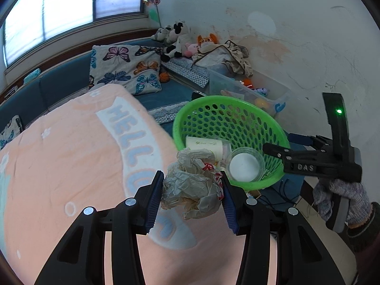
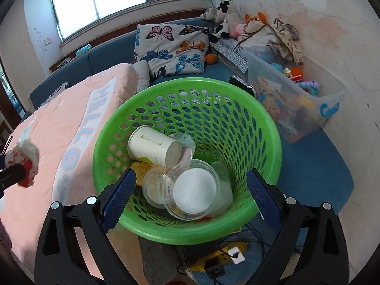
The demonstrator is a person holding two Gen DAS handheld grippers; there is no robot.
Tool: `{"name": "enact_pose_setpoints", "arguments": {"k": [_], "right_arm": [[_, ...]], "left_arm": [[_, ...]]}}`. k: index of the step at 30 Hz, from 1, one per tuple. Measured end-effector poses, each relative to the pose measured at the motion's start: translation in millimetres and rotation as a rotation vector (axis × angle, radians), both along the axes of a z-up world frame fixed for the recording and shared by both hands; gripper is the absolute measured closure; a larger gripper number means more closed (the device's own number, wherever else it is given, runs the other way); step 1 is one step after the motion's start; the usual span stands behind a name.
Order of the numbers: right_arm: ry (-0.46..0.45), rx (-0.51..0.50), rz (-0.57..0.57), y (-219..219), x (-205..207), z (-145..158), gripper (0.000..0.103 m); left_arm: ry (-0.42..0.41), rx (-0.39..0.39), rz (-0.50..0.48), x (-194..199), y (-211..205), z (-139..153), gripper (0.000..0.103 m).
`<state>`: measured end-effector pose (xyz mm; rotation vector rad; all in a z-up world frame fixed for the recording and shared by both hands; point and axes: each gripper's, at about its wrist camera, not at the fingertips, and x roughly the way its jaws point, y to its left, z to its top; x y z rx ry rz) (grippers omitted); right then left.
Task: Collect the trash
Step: 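Release the lid with the right tool while the left tool drops the tissue into the basket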
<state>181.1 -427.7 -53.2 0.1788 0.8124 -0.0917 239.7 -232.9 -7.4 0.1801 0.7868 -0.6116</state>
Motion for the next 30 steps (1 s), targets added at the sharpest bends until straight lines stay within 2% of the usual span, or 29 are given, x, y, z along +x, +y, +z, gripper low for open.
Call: {"name": "enact_pose_setpoints", "arguments": {"k": [16, 30], "right_arm": [[-0.027, -0.001, -0.013, -5.1, -34.5, 7.8, 0.010], [-0.020, 0.018, -0.010, -5.1, -42.7, -0.3, 0.010]], "left_arm": [[0.025, 0.045, -0.075, 21.0, -65.2, -9.0, 0.056], [0.066, 0.047, -0.085, 47.0, -92.5, -22.4, 0.052]]}}
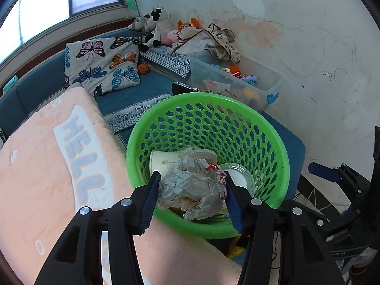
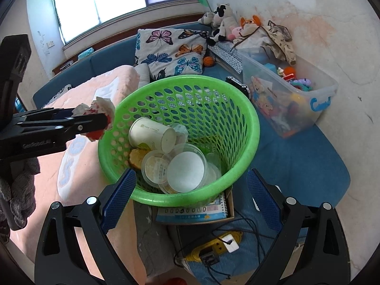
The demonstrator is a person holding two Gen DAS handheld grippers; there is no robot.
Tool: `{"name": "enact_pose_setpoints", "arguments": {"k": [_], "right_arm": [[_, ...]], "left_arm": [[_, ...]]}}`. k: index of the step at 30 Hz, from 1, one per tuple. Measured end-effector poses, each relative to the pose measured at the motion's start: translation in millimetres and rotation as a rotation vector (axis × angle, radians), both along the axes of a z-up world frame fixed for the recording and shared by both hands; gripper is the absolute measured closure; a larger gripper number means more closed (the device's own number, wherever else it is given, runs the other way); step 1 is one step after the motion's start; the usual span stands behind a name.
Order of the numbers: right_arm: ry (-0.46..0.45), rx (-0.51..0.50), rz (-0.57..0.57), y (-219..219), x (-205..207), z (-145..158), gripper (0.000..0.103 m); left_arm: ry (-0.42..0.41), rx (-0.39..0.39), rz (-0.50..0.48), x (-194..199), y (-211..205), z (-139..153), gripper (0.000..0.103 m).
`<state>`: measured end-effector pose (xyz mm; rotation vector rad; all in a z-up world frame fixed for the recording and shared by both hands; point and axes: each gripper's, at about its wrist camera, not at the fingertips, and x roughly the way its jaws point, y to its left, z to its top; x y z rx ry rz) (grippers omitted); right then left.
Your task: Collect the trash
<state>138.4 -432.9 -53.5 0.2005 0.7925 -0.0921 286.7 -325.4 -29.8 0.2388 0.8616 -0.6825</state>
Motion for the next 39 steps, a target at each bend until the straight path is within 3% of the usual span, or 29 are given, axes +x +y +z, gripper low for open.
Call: {"name": "enact_pose_setpoints", "arguments": {"k": [4, 14, 39], "right_arm": [[0.006, 0.007, -0.007, -3.1, -0.7, -3.8, 0.010], [0.014, 0.023, -0.012, -2.0, -4.6, -8.7, 0.010], [-0.031, 0.024, 0.037, 53.8, -27.2, 12.0, 0.010]], "left_arm": [[0.010, -0.008, 0.000, 3.4, -4.4, -4.7, 0.044], [0.019, -0.025, 0.003, 0.3, 0.5, -7.1, 0.040], [-0.091, -0.089, 0.076, -48.7, 82.6, 26.0, 0.024]]}}
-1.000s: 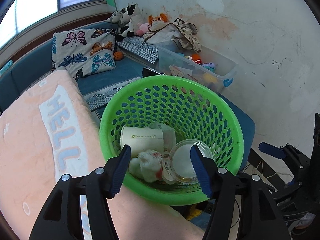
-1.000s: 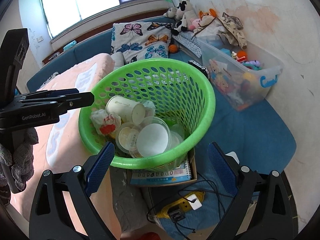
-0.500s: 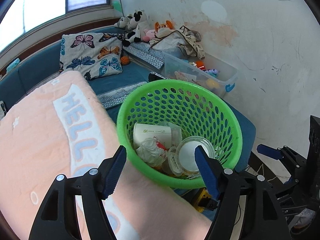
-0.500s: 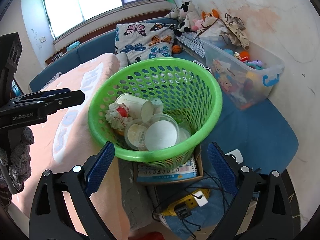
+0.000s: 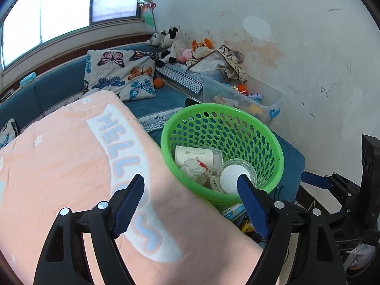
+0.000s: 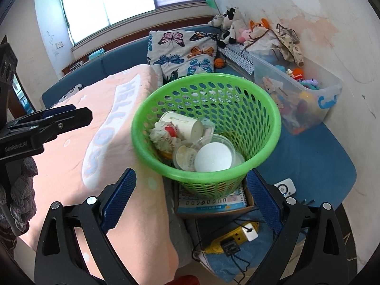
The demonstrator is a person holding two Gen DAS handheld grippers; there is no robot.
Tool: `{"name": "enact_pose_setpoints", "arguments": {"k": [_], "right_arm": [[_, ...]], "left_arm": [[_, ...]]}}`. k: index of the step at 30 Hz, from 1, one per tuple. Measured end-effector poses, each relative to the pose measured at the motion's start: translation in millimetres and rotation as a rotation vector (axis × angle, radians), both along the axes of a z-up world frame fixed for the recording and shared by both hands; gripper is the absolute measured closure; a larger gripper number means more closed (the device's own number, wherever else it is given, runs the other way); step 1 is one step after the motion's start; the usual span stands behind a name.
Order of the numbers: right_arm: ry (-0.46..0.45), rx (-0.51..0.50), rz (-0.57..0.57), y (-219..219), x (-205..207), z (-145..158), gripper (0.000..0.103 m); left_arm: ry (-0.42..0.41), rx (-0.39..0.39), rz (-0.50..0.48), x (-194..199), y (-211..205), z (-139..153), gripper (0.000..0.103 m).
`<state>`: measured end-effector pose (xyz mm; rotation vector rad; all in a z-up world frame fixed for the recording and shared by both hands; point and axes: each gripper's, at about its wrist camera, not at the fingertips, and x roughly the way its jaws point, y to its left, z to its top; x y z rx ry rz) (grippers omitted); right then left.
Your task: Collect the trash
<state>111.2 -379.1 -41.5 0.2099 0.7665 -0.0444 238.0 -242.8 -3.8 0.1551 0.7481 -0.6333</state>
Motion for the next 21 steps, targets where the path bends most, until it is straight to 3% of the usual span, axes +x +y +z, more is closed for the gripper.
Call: {"name": "enact_pose_setpoints", "arguments": {"k": [8, 21], "right_arm": [[-0.013, -0.012, 0.012, 15.9, -8.2, 5.9, 0.010], [-0.039, -0.020, 0.047, 47.7, -23.0, 17.9, 0.009]], "left_arm": [[-0.059, -0.011, 0.022, -26.6, 29.0, 11.4, 0.014], [-0.125, 0.001, 0.078, -63.1, 72.8, 19.9, 0.009]]}}
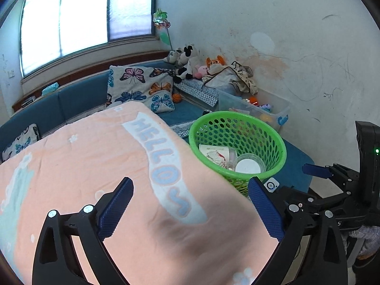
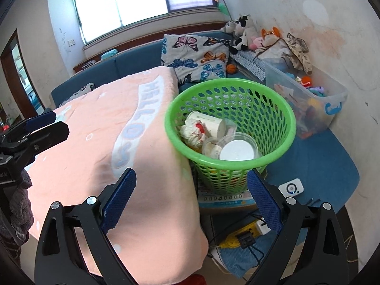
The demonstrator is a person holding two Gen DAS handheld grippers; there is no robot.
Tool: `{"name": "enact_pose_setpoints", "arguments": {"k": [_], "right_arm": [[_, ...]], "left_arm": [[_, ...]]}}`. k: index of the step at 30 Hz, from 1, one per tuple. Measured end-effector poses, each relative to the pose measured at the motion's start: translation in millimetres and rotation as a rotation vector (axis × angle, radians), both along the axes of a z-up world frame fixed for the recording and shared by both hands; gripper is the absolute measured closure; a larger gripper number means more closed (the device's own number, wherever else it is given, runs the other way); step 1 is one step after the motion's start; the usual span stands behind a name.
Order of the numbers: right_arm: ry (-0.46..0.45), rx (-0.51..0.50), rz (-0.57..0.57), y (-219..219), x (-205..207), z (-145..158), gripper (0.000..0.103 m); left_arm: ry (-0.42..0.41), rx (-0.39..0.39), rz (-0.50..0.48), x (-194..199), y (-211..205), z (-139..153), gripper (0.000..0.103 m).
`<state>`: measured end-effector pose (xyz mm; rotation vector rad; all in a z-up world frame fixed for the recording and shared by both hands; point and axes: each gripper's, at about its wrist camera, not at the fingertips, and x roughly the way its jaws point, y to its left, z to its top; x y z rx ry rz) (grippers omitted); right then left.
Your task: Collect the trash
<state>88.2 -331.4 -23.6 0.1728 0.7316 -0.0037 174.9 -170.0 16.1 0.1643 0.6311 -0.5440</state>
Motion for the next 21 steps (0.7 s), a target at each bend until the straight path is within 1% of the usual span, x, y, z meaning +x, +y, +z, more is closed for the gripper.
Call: {"name": "enact_pose_setpoints", "arguments": {"k": [5, 12, 21], "right_arm": [[-0.003, 0.011, 0.008, 8.2, -7.7, 2.7, 0.008], [-0.019, -0.045, 0.022, 25.4, -18.8, 9.4, 0.007], [-0.029, -0.059, 0.043, 44.6, -30.6, 13.1, 0.005]], "left_arm": [[0.006, -0.014, 0.037, -8.3, 18.6, 0.2, 0.009], [0.000, -0.033, 0.086, -21.8, 44.7, -0.2, 0.008], [-0.009, -0.062, 0.159, -42.7, 79.6, 0.2, 0.008]]}}
